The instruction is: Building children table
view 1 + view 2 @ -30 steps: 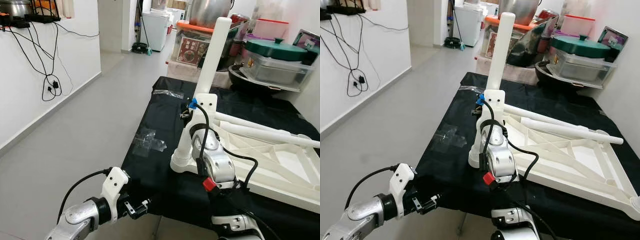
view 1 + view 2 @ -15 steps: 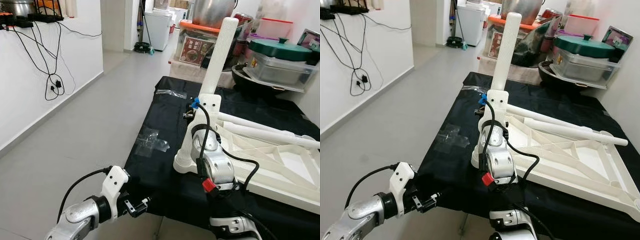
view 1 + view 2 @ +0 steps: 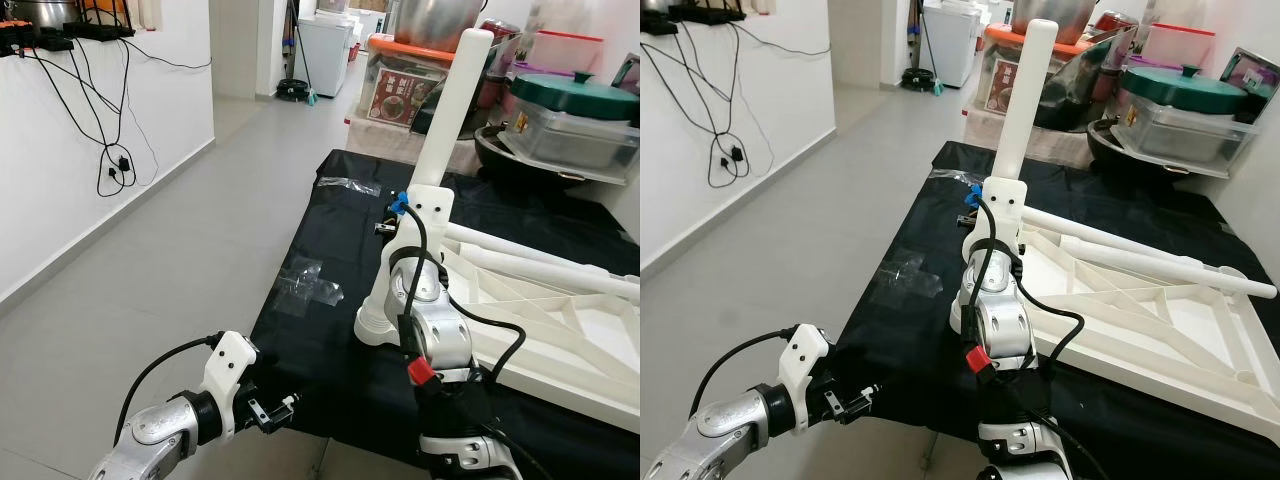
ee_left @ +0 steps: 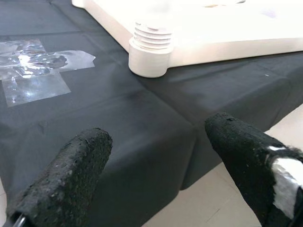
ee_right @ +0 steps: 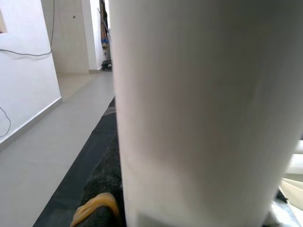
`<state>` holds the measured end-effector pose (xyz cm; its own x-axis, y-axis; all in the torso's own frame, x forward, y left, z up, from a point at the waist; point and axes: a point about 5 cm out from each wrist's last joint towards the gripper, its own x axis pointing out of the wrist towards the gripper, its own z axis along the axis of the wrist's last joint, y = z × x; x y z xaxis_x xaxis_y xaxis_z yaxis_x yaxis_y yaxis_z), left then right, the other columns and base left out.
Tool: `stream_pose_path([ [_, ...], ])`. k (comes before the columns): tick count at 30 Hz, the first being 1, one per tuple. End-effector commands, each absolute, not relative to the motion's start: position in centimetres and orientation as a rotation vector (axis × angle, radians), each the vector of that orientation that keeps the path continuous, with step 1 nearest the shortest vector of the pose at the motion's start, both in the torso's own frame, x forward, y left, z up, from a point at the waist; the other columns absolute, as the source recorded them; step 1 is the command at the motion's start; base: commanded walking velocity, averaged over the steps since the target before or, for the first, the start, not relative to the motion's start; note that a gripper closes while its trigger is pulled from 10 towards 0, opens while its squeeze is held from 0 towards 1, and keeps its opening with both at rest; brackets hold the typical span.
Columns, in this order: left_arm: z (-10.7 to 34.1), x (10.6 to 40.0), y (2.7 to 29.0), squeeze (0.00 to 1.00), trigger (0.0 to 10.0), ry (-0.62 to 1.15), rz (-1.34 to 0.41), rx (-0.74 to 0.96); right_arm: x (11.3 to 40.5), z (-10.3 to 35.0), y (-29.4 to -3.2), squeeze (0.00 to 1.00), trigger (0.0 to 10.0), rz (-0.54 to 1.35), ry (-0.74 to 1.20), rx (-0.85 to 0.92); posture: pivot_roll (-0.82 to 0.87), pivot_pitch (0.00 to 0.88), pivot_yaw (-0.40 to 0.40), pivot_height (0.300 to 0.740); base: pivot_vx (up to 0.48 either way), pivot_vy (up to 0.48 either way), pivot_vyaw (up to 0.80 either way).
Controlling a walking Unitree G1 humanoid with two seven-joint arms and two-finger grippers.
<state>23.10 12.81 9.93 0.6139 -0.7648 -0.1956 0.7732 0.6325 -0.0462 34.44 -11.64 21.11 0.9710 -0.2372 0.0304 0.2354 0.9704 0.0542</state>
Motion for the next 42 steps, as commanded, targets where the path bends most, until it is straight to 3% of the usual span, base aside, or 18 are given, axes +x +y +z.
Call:
stream_pose_path([
  [1,9.9,23.3,12.8,0.00,10.0,0.202,-0.885,0.055,34.3,18.8,-13.7,0.00,10.0,-0.334,0.053,0.006,0.05,0.000,-0.123,0.740,0.000,0.000,0.00],
  [42,9.8,23.4,12.9,0.00,10.0,0.203,-0.889,0.066,34.7,20.0,-13.3,0.00,10.0,-0.285,0.009,0.016,0.05,0.000,-0.117,0.740,0.000,0.000,0.00],
])
